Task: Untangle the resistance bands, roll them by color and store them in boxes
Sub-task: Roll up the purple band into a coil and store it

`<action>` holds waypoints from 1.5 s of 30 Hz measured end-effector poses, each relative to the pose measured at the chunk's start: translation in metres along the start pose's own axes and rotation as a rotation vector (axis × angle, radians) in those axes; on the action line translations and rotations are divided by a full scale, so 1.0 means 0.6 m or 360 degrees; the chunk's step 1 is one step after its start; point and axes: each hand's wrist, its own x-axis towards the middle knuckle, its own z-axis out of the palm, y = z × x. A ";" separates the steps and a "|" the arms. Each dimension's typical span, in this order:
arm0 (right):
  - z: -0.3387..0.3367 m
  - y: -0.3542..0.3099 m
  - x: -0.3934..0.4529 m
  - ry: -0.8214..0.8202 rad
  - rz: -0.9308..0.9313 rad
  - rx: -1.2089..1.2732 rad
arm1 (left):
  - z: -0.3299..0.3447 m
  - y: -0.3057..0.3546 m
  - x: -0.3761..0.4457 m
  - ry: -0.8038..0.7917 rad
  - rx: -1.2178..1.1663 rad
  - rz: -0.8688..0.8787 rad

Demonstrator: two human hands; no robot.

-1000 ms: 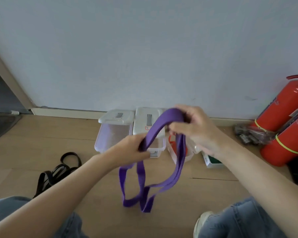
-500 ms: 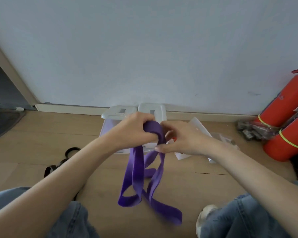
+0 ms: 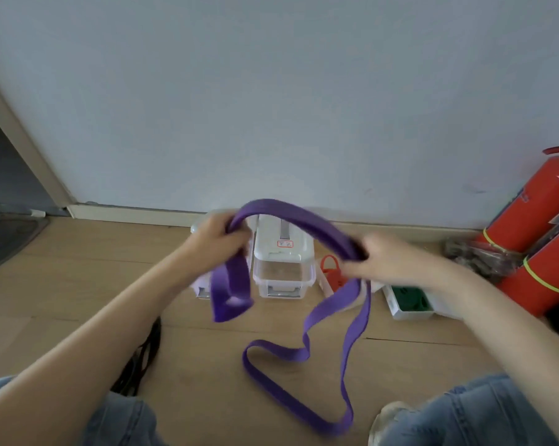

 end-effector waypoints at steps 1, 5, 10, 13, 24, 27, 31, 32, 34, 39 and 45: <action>0.014 0.008 0.001 -0.0167 0.0085 -0.0261 | -0.007 0.011 0.003 0.0030 0.0003 0.0069; 0.055 -0.018 0.010 -0.0157 -0.0083 0.0259 | 0.033 0.044 -0.031 -0.0332 0.0587 0.0343; 0.062 -0.048 0.024 0.0223 -0.0405 0.0289 | 0.039 0.042 -0.025 -0.0307 0.0444 0.0323; 0.035 -0.063 0.020 0.0306 -0.0519 0.0868 | 0.040 0.028 -0.032 -0.0381 0.0399 0.0307; -0.003 -0.038 0.000 0.0302 -0.0301 0.0618 | -0.025 0.059 -0.028 -0.0102 0.0216 0.0317; 0.028 -0.051 0.000 0.0105 -0.0316 0.0461 | -0.003 0.074 -0.043 -0.0297 0.0331 0.0406; 0.054 -0.068 0.005 0.0204 -0.0574 0.0343 | 0.027 0.069 -0.047 -0.0534 0.0356 0.0396; 0.051 -0.069 0.004 0.0256 -0.0601 0.0362 | 0.024 0.065 -0.043 -0.0531 0.0319 0.0368; 0.043 -0.071 0.003 0.0296 -0.0631 0.0379 | 0.017 0.058 -0.036 -0.0499 0.0243 0.0328; 0.018 -0.065 0.004 0.0504 -0.0554 0.1074 | 0.019 0.026 -0.031 -0.0441 0.0323 0.0236; -0.008 -0.033 -0.002 0.0929 -0.0268 0.1424 | 0.021 -0.013 -0.026 -0.0271 0.0231 -0.0339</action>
